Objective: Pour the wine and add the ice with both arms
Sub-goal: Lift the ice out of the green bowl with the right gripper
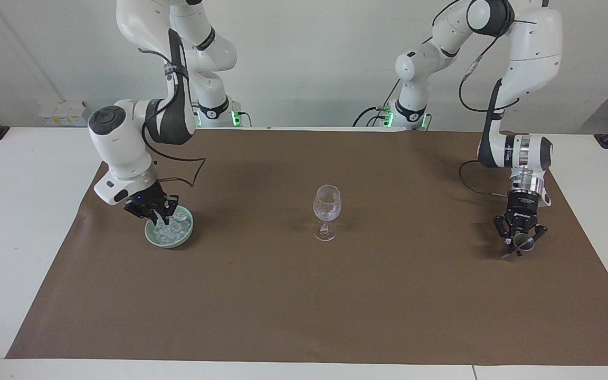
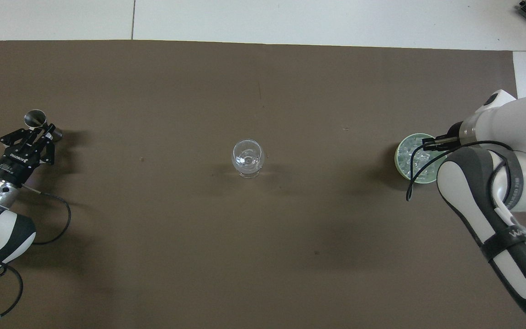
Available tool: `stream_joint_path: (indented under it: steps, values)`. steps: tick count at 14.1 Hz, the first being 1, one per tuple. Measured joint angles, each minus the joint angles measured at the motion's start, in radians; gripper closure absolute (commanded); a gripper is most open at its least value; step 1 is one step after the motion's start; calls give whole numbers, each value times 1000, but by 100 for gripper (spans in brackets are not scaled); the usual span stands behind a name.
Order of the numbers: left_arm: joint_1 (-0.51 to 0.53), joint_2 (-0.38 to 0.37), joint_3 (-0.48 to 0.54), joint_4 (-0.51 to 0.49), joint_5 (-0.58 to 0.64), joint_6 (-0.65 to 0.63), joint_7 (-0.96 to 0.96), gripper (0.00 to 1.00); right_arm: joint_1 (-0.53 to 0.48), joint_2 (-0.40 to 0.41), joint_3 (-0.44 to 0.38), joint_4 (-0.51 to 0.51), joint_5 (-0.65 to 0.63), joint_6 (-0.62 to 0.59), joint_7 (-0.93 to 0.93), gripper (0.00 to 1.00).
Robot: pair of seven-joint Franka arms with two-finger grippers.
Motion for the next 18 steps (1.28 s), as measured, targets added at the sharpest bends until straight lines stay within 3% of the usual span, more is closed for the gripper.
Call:
stream_joint_path:
  steps: [4,11,18]
  values:
    - [12,8,0,3,-3,-14,-24,80,7,-51,36,44,0,-97,97,100]
    - [25,33,1,8,-5,-25,-30,61,8,-127,122,153,0,-302,251,100]
    - [25,36,1,12,-6,-25,-30,56,11,-162,289,170,0,-324,534,100]
